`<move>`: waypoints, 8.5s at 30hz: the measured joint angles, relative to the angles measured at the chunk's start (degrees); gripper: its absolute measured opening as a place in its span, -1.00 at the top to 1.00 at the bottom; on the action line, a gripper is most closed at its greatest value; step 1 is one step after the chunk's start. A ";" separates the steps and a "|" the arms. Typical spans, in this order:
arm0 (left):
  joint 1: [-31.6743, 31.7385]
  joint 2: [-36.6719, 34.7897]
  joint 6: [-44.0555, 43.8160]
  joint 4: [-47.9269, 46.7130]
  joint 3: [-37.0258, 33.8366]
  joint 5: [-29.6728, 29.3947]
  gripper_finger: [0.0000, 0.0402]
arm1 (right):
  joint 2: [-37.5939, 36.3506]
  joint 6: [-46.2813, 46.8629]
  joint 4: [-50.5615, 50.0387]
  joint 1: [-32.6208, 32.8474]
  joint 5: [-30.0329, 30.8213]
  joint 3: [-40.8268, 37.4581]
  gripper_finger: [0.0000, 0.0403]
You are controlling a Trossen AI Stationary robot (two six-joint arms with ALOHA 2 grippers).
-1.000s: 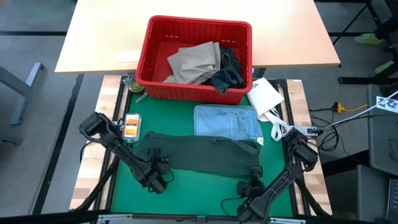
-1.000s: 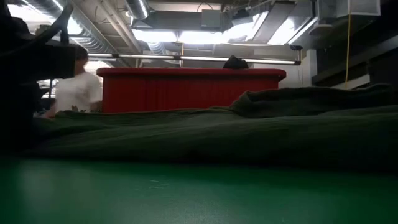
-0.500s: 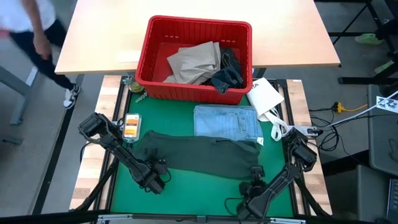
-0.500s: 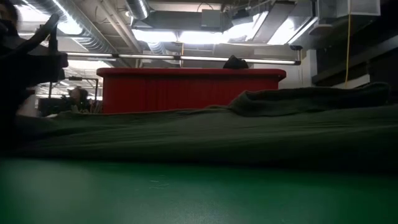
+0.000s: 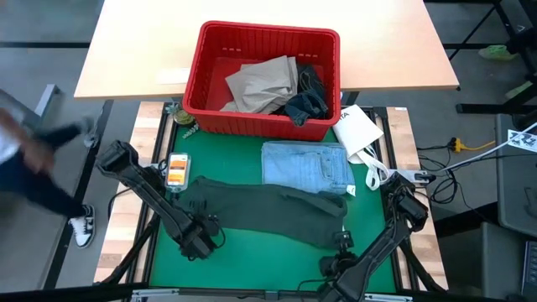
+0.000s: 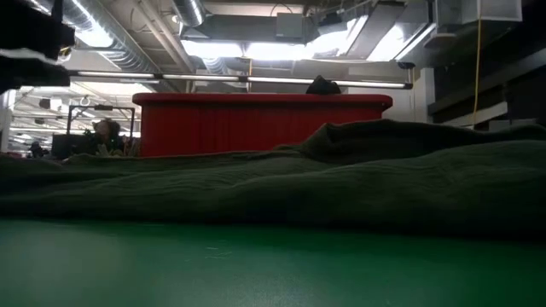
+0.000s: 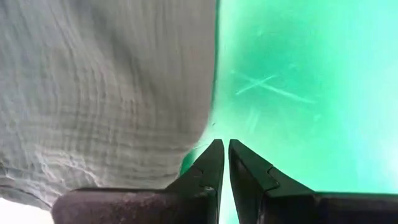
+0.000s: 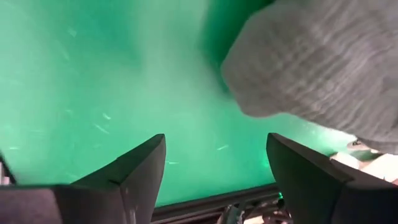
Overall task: Fold Laundry from Bin
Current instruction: Fold the green polo shirt
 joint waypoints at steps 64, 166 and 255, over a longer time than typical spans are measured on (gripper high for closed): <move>1.95 -1.18 -3.96 7.90 -0.70 0.10 0.89 | 1.05 -0.50 0.01 -2.60 1.79 -7.32 -0.39; 31.82 -26.59 8.98 28.35 -33.92 2.01 0.08 | 1.01 -12.11 18.30 -9.18 22.49 6.65 -0.39; 29.83 2.88 -19.88 96.41 -9.87 16.79 0.94 | 0.90 -22.56 0.03 -9.07 37.38 28.68 -0.39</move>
